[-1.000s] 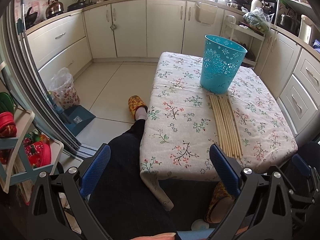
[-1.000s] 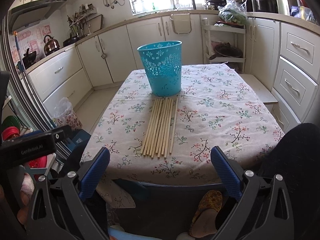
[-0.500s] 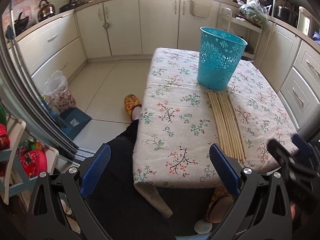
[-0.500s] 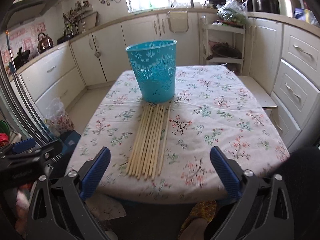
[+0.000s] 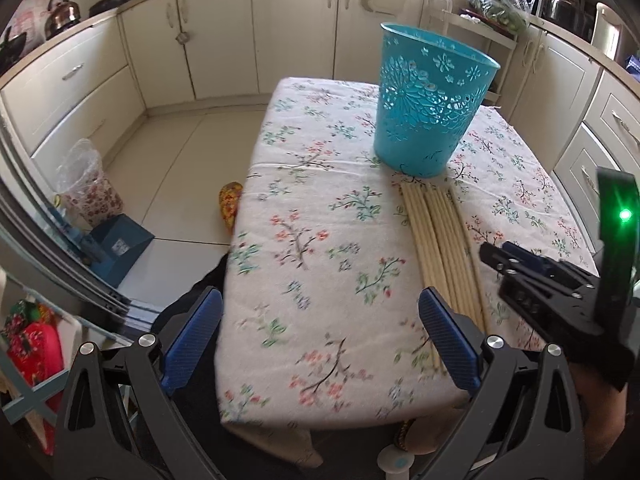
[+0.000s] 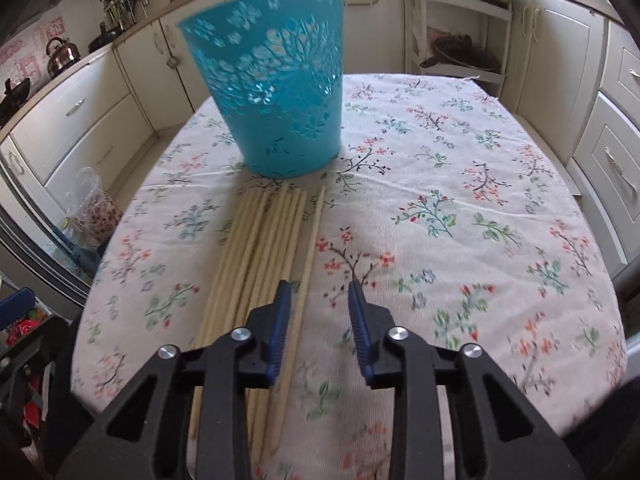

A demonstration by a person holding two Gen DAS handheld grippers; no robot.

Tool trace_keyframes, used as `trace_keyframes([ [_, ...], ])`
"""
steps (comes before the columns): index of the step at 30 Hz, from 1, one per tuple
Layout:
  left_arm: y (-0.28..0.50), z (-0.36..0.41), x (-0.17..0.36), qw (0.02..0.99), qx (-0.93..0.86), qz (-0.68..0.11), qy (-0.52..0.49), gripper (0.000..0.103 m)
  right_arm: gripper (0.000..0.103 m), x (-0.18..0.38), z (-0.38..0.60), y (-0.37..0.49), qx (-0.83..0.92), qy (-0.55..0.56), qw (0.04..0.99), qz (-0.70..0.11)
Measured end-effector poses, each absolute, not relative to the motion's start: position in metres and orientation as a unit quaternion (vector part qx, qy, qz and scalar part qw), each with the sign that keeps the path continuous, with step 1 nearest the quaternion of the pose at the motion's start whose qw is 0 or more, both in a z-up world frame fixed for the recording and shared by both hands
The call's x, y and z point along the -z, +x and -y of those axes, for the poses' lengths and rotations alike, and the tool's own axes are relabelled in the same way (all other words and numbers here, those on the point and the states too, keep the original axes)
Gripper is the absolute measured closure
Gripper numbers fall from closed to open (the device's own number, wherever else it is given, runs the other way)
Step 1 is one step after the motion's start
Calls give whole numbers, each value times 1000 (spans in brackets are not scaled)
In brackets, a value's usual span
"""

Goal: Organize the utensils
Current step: 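Reach the left gripper to the wooden sticks and grasp one stick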

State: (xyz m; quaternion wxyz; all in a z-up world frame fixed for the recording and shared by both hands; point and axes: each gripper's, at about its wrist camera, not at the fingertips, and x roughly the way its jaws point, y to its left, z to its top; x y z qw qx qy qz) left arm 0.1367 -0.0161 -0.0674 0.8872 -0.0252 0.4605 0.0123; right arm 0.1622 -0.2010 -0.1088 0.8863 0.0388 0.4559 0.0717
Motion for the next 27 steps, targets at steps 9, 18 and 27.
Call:
trace_keyframes([
  [9,187,49,86,881,-4,-472,-20,16,89,119,197,185,-76,-3,885,-460],
  [18,244,70,112,867,-2,-499,-14,41,95,119,221,193,-108,-4,873,-476],
  [27,263,79,127,862,-10,-507,12,44,95,119,222,197,-114,14,874,-472],
])
